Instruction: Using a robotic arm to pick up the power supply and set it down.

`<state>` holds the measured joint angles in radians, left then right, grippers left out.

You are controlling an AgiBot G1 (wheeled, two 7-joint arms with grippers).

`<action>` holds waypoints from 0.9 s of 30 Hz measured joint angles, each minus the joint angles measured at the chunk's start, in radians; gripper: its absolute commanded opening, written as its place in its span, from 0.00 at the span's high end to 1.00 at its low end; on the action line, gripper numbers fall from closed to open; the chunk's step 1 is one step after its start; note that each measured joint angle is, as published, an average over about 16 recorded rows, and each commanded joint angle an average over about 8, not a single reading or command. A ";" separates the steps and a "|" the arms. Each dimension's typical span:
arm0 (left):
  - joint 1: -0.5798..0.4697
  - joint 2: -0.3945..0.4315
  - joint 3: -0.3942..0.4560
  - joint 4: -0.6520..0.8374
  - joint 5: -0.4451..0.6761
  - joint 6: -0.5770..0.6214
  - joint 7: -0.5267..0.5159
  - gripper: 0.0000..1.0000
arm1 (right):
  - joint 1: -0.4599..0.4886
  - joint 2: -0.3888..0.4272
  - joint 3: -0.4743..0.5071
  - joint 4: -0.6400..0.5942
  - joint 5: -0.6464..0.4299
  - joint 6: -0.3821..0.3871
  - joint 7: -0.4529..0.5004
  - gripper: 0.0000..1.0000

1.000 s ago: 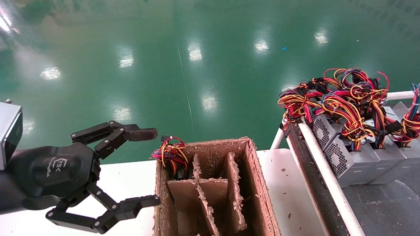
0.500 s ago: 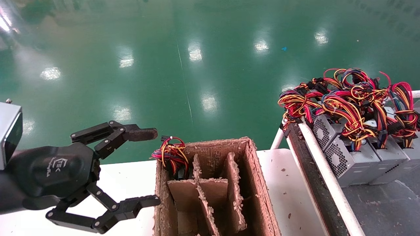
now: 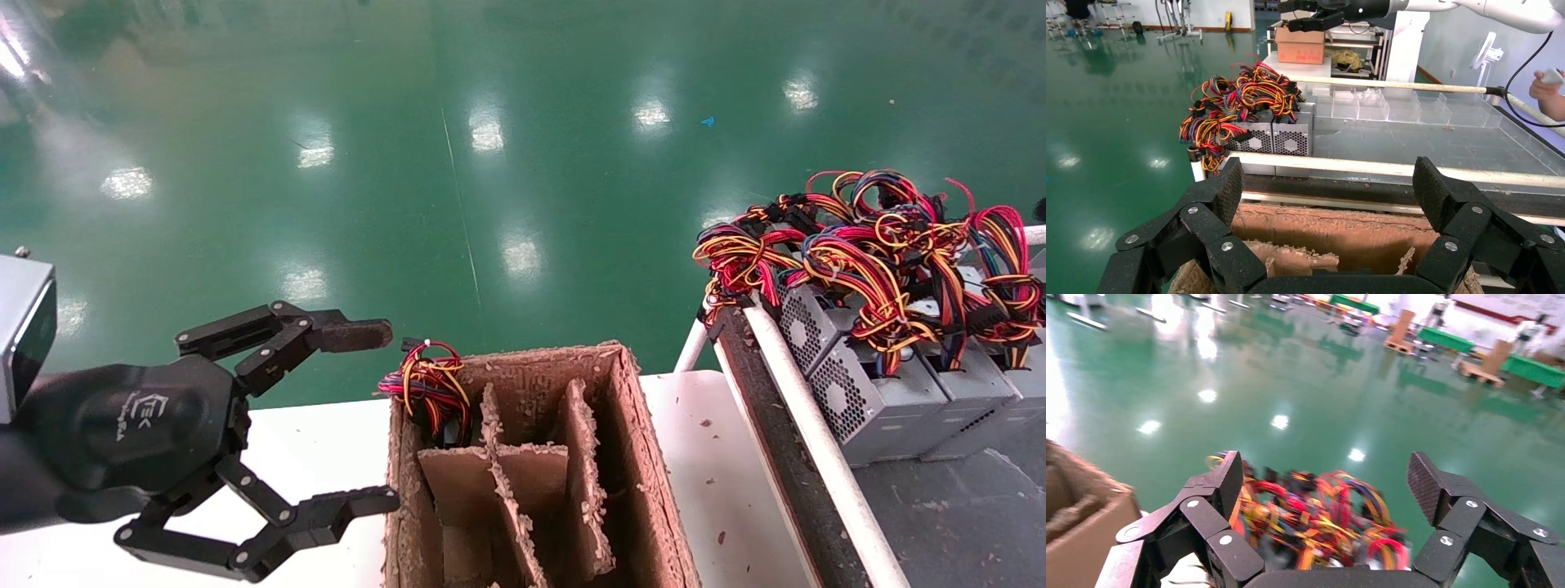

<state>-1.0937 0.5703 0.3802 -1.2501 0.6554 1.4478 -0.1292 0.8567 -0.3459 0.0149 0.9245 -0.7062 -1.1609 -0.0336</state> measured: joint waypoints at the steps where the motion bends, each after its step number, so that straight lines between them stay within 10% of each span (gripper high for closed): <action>1: 0.000 0.000 0.000 0.000 0.000 0.000 0.000 0.00 | 0.004 -0.005 -0.006 0.007 0.000 -0.006 0.004 0.00; 27: 0.000 0.000 0.000 0.000 0.000 0.000 0.000 0.00 | 0.100 -0.122 -0.135 0.165 -0.011 -0.153 0.101 0.00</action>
<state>-1.0937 0.5703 0.3803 -1.2500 0.6554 1.4478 -0.1292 0.9566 -0.4675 -0.1201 1.0894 -0.7174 -1.3144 0.0678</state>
